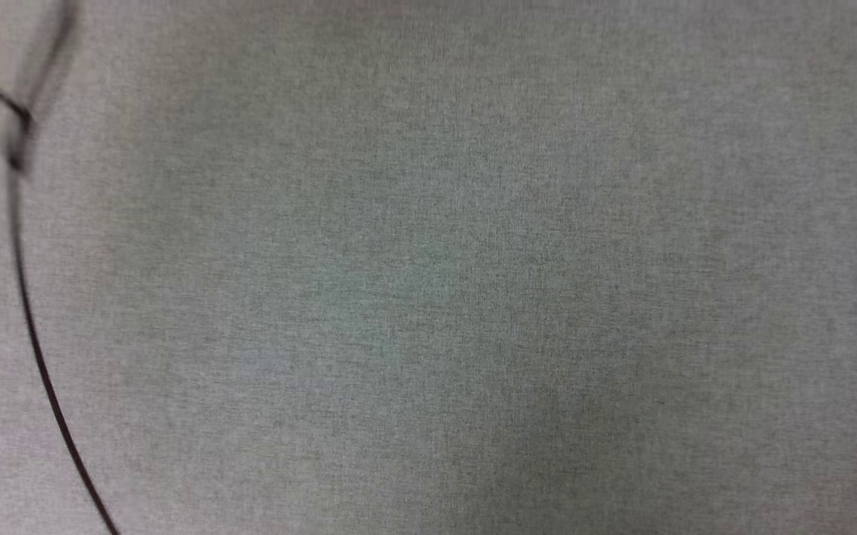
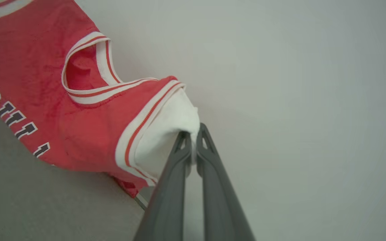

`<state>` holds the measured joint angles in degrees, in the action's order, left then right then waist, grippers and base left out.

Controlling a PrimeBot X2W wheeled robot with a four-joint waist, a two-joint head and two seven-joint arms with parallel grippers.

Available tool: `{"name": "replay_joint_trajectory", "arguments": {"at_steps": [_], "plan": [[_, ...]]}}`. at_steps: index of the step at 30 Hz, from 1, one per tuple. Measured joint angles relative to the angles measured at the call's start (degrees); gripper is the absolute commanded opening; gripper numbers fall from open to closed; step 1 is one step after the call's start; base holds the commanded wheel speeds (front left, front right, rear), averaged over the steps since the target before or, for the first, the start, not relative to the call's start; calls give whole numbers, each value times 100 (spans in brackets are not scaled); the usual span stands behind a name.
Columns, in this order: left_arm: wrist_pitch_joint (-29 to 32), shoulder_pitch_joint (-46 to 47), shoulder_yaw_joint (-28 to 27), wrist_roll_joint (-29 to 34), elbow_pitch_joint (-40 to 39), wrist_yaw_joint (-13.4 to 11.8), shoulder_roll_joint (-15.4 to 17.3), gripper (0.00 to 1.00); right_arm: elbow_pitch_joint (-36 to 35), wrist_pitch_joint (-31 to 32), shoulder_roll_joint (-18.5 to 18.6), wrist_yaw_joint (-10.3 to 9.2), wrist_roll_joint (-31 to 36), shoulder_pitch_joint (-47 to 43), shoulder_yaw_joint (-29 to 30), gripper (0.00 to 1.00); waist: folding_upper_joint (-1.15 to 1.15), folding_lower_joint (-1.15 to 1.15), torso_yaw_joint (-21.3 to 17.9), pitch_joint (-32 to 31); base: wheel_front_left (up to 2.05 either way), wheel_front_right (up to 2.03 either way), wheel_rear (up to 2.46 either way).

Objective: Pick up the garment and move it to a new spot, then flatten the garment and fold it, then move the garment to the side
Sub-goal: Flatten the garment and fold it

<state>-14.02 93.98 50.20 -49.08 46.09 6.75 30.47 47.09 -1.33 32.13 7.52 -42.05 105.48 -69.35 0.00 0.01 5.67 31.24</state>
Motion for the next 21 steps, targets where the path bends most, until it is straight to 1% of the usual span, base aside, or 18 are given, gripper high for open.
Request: {"name": "replay_joint_trajectory", "arguments": {"at_steps": [3,4,5,6,11,13,17,21], "plan": [[-69,-834,10,-101,-43,5,-97,0,-29,-246,22,0,-238,-713,-147,0,0,0,-3,-154,0,0,0],[-80,-1087,2,-105,-76,-1,-88,0,-62,-323,53,0,-261,-950,-199,0,0,0,-7,-213,0,0,0],[-87,-1564,-45,-114,-176,-20,-62,0,-124,-415,116,0,-390,-1351,-252,0,0,0,-16,-333,0,0,0],[-87,-1564,-45,-114,-176,-20,-62,0,-124,-415,116,0,-390,-1351,-252,0,0,0,-16,-333,0,0,0],[-89,-2796,-398,-96,-710,-45,32,0,-413,-645,310,-1,-644,-2381,-338,0,0,0,-50,-664,0,0,0],[-99,-3403,-466,-62,-912,-45,75,0,-579,-679,378,-1,-678,-2796,-357,0,0,-1,-68,-821,0,0,0],[-103,-4497,-608,-7,-1252,-132,178,0,-996,-678,492,0,-609,-3594,-383,0,0,-1,-107,-1155,0,0,0],[-103,-5467,-659,19,-1475,-197,261,0,-1410,-712,734,-1,-608,-4423,-390,0,0,-2,-138,-1504,0,0,0]]}}
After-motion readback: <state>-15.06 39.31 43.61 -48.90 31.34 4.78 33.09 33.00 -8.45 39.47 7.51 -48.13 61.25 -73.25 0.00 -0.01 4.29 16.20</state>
